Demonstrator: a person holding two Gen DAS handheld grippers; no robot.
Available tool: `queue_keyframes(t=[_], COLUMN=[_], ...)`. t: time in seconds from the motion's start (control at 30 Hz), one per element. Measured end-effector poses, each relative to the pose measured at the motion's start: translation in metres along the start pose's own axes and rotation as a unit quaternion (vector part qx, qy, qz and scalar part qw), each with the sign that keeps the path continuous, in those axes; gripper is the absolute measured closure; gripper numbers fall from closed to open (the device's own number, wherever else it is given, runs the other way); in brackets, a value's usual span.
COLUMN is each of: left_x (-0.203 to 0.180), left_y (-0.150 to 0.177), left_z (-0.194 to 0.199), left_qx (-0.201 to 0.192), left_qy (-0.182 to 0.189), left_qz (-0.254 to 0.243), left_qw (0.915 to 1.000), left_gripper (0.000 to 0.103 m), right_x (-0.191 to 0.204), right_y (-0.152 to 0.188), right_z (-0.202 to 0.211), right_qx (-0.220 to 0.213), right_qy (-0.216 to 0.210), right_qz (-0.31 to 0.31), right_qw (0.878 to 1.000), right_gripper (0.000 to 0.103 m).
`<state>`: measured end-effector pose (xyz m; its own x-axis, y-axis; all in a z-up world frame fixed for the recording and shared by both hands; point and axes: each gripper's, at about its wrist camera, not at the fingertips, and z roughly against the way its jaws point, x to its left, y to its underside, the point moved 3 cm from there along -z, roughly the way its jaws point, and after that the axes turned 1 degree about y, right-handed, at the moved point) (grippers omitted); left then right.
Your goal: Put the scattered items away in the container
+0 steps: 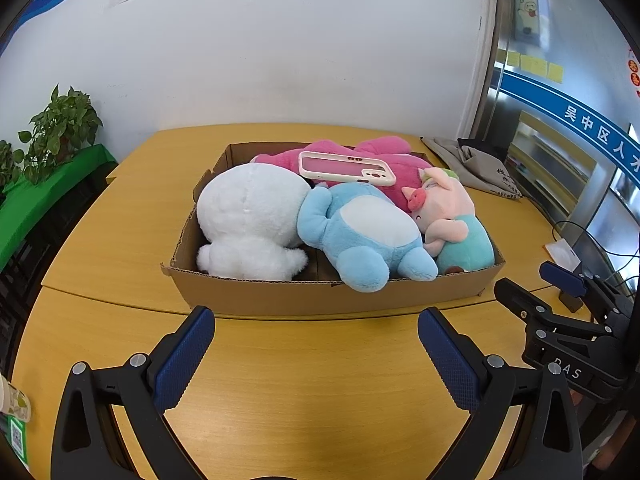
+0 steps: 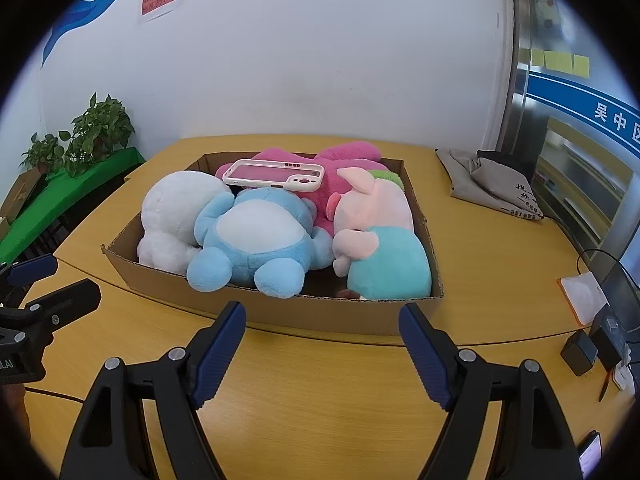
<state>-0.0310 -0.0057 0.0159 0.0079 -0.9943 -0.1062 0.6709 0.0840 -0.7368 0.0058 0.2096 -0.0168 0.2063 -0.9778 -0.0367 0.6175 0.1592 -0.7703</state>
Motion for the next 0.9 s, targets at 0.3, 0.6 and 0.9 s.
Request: queue_keyframes(t=[0.3,0.6,0.9], left_x=[0.0,-0.003,-0.002], left_y=[0.001,0.003,0.006], left_z=[-0.001,-0.008,-0.013], left_qx=[0.007,0.018,0.023], left_qy=[0.003,0.007,-0.005], left_qz=[0.001,-0.003,-0.005], left_qw=[1.0,0.9998,0.9997], left_gripper=[0.0,0.0,0.0], right_x=[0.002,0.003,0.005], right_y=[0.0,-0.001,-0.001], right_z=[0.0,-0.002,-0.006], right_qx=[-0.001,-0.002,0.0], right_qy=[0.0,0.003,0.001], right_qz=[0.001,0.002,0.004], right_qw=[1.0,1.0,1.0], right_gripper=[0.024,0.024,0.024])
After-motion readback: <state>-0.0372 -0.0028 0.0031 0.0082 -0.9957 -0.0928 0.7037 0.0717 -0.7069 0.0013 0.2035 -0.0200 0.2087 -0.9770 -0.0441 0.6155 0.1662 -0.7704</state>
